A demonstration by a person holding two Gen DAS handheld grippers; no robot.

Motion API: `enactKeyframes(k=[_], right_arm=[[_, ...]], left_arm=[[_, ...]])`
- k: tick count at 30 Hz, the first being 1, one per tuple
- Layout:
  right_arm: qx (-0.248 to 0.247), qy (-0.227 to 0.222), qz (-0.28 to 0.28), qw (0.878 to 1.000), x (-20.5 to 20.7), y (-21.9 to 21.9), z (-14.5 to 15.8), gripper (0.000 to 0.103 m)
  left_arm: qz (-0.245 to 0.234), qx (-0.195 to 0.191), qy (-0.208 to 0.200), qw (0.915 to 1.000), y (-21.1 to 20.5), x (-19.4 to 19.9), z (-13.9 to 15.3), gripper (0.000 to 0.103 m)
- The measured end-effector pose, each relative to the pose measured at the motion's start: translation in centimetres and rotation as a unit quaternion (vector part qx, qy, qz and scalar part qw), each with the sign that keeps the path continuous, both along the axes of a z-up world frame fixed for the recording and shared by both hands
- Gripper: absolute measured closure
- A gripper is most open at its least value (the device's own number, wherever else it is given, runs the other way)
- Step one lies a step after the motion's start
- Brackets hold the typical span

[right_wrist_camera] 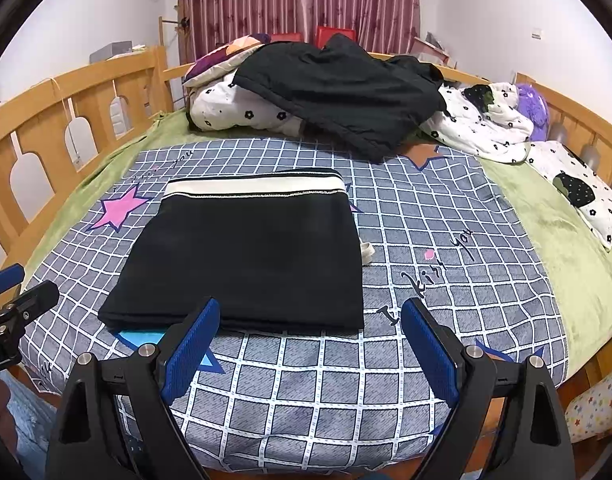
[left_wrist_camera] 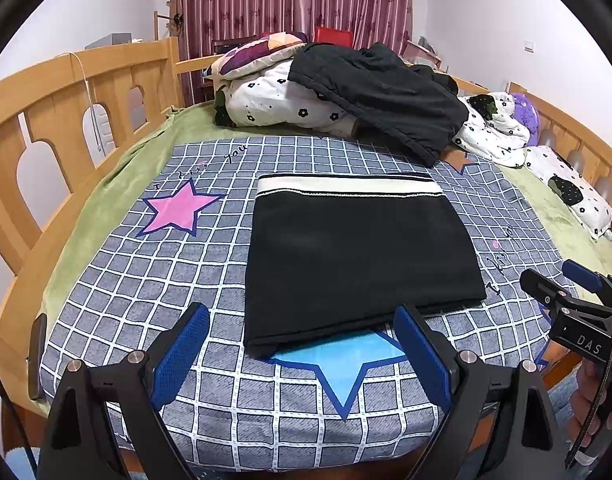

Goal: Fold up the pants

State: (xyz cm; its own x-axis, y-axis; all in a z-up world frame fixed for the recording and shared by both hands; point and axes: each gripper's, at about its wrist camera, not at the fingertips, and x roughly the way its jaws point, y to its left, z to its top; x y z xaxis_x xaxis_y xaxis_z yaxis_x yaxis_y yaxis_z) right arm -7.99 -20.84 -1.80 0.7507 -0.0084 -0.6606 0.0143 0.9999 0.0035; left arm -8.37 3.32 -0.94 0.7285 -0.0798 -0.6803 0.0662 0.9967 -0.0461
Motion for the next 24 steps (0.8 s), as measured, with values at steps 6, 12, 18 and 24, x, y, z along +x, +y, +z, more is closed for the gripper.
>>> enactKeyframes(k=[6, 12, 18, 24], right_arm=[[0.000, 0.000, 0.000, 1.000, -0.05, 0.05, -0.06, 0.012], [-0.001, 0.000, -0.001, 1.000, -0.08, 0.12, -0.05, 0.012], [-0.003, -0.001, 0.000, 1.000, -0.08, 0.26, -0.08, 0.012], [-0.004, -0.001, 0.001, 1.000, -0.11, 0.33, -0.15, 0.012]], left_arm=[[-0.001, 0.001, 0.002, 1.0000, 0.05, 0.07, -0.04, 0.010], [-0.001, 0.001, 0.003, 1.0000, 0.11, 0.09, -0.13, 0.010], [-0.001, 0.003, 0.002, 1.0000, 0.09, 0.13, -0.16, 0.010], [-0.002, 0.005, 0.002, 1.0000, 0.21, 0.17, -0.14, 0.010]])
